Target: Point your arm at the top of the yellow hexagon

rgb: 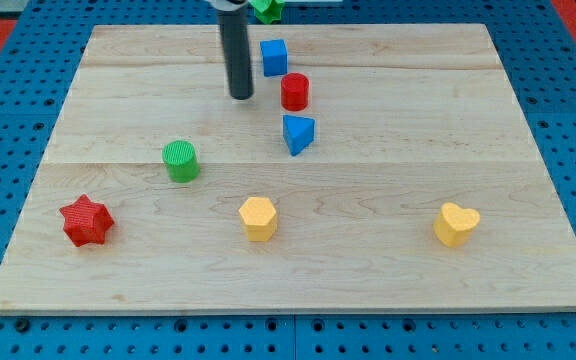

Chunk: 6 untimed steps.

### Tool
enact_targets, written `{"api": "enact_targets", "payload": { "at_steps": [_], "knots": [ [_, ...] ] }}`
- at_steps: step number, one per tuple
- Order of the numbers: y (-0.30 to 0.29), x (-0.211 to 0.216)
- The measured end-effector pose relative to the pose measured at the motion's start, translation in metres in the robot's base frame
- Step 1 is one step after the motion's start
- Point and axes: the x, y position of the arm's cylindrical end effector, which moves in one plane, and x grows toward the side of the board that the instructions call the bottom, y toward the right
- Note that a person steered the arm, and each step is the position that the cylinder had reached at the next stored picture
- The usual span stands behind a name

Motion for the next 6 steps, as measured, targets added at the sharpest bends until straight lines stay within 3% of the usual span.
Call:
{"api": "enact_targets", "payload": {
  "at_steps": [1, 3, 4, 5, 6],
  "knots": [
    [0.046, -0.024],
    [0.156, 0.012],
    [0.168, 0.019],
    [0.194, 0.075],
    [0.137, 0.12]
  ]
}}
